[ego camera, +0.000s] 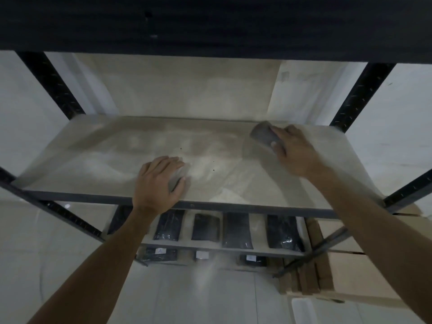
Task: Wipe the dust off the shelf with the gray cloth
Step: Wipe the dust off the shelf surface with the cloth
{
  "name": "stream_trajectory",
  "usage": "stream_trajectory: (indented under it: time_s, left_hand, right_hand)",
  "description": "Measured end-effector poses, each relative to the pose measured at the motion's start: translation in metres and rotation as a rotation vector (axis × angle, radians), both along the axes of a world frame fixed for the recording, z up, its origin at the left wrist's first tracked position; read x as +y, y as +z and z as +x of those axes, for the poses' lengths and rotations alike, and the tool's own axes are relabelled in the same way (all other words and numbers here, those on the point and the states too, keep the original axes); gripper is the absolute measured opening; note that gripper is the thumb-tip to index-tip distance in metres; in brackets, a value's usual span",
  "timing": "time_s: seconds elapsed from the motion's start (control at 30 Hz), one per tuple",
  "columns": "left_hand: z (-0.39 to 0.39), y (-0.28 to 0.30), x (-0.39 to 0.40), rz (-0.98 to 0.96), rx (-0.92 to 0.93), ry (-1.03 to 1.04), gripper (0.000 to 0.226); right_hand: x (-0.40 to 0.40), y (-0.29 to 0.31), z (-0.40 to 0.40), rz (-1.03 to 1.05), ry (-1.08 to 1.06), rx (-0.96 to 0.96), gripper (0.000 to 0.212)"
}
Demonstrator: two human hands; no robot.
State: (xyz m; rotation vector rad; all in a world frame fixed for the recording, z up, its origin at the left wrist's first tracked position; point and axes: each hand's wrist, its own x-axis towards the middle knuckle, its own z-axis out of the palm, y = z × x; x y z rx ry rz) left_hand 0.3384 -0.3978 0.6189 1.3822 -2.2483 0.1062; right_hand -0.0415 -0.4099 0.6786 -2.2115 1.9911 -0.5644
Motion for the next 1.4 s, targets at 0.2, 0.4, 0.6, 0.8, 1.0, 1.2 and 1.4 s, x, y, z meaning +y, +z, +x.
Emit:
stream_trajectory:
  time_s: [0.2, 0.4, 0.6, 0.8, 1.0, 1.2, 1.4]
  left_hand:
    - [0.001, -0.001, -0.001, 0.004, -0.01, 0.002, 0.047]
    - [-0.001, 0.002, 0.001, 0.02, -0.021, 0.007, 0.048]
    - [-0.001, 0.005, 0.003, 0.047, -0.036, 0.018, 0.048]
    - [-0.001, 0.005, 0.002, 0.07, -0.033, 0.022, 0.047]
    - [0.0, 0.004, 0.001, 0.072, -0.041, 0.032, 0.044]
    - [0.0, 0.004, 0.003, 0.072, -0.05, 0.022, 0.046]
    - [-0.002, 0.008, 0.005, 0.056, -0.01, 0.003, 0.049]
  right_hand:
    - [0.024, -0.031, 0.023, -0.04, 0.055, 0.16, 0.055]
    - [0.094, -0.036, 0.081, -0.052, 0.321, 0.079, 0.052]
    - [0.123, -0.024, 0.101, 0.016, 0.479, -0.072, 0.054]
    - [0.03, -0.013, 0.025, -0.048, 0.068, 0.017, 0.051]
    - [0.067, -0.038, 0.055, -0.107, 0.148, 0.072, 0.051]
    - [0.129, -0.03, 0.112, 0.043, 0.429, -0.083, 0.052]
    - [0.048, 0.005, 0.046, -0.023, 0.15, -0.126, 0.056]
